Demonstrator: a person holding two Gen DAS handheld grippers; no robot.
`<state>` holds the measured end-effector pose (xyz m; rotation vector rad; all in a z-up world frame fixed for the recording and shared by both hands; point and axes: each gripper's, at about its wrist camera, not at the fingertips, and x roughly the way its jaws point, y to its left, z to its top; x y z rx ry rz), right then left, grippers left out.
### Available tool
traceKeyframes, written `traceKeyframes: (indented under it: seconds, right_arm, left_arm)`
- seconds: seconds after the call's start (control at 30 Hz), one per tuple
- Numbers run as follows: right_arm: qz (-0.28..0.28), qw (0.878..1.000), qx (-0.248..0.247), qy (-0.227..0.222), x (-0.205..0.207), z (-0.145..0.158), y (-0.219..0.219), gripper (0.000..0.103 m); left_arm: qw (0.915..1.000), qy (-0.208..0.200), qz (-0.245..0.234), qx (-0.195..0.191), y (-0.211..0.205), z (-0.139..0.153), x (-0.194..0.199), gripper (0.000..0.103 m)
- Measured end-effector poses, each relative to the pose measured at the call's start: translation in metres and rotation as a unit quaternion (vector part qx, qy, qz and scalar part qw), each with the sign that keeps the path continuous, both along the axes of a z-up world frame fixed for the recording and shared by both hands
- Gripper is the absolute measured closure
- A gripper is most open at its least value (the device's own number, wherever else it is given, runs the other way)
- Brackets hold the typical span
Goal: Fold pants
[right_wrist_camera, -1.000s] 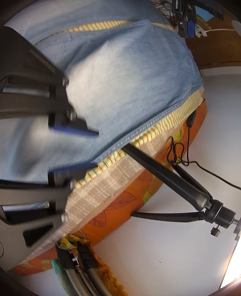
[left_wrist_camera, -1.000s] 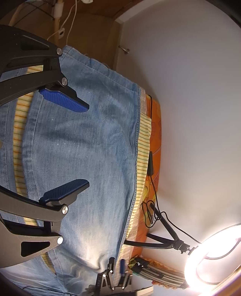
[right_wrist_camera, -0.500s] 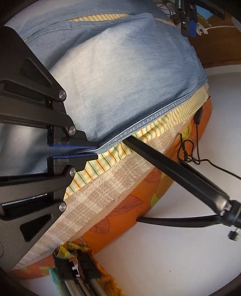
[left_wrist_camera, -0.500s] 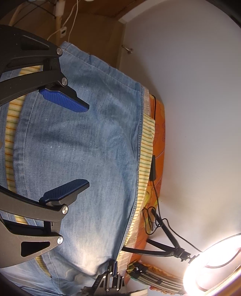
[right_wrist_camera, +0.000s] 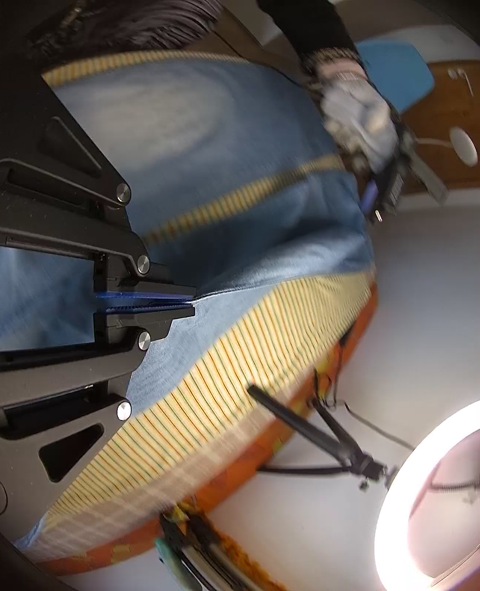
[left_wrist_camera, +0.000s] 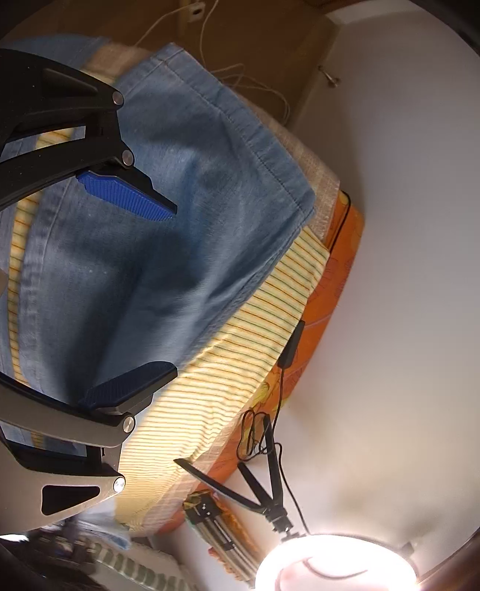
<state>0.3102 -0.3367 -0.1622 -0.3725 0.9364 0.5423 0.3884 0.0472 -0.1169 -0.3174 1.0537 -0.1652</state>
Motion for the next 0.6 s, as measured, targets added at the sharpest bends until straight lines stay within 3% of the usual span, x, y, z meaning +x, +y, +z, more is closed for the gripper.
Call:
traceKeyframes:
  seconds: [0.13, 0.33, 0.6]
  right_arm:
    - [0.02, 1.0, 0.001, 0.024, -0.02, -0.011, 0.013, 0.099]
    - [0.028, 0.999, 0.013, 0.032, -0.023, -0.016, 0.02, 0.099]
    - [0.035, 0.999, 0.007, 0.028, -0.021, -0.02, 0.023, 0.099]
  left_arm:
    - [0.9999, 0.006, -0.002, 0.011, -0.015, -0.001, 0.018, 0.024]
    - [0.9959, 0.049, -0.009, 0.076, -0.053, -0.016, 0.053, 0.024]
    - [0.9819, 0.096, 0.009, 0.163, -0.081, -0.05, 0.078, 0.024]
